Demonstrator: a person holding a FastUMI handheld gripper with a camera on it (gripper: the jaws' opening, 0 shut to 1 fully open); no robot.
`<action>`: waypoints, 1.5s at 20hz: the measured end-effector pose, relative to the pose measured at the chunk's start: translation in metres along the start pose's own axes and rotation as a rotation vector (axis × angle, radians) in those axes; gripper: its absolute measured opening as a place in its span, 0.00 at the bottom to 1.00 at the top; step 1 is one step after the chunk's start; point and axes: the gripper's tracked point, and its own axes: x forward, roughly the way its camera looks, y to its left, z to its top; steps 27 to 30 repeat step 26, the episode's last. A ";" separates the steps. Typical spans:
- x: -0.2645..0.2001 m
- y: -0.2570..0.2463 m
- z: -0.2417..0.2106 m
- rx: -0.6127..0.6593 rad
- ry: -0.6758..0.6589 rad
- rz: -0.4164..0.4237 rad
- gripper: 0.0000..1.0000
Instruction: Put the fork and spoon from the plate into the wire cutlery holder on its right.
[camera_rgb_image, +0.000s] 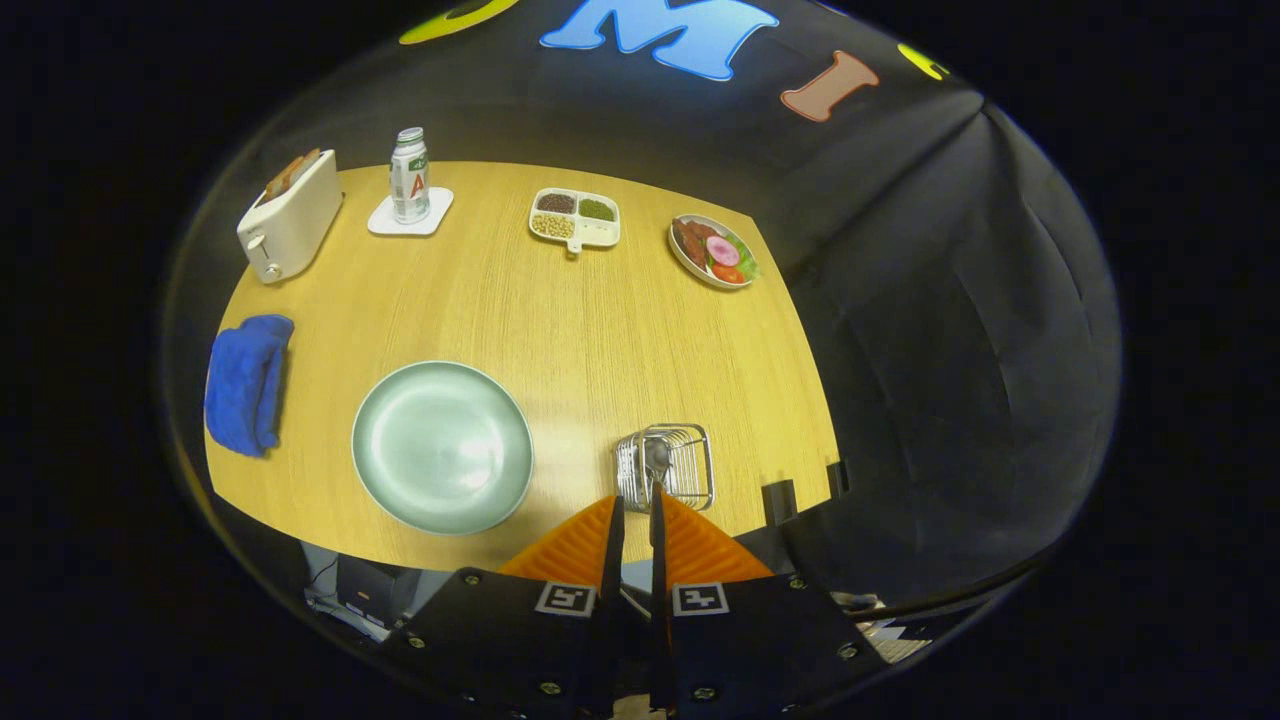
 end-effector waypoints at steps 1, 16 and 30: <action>-0.001 0.002 0.004 0.004 -0.023 0.012 0.14; -0.132 0.003 0.145 0.173 -0.784 0.200 0.14; -0.200 -0.006 0.174 0.217 -1.059 0.255 0.14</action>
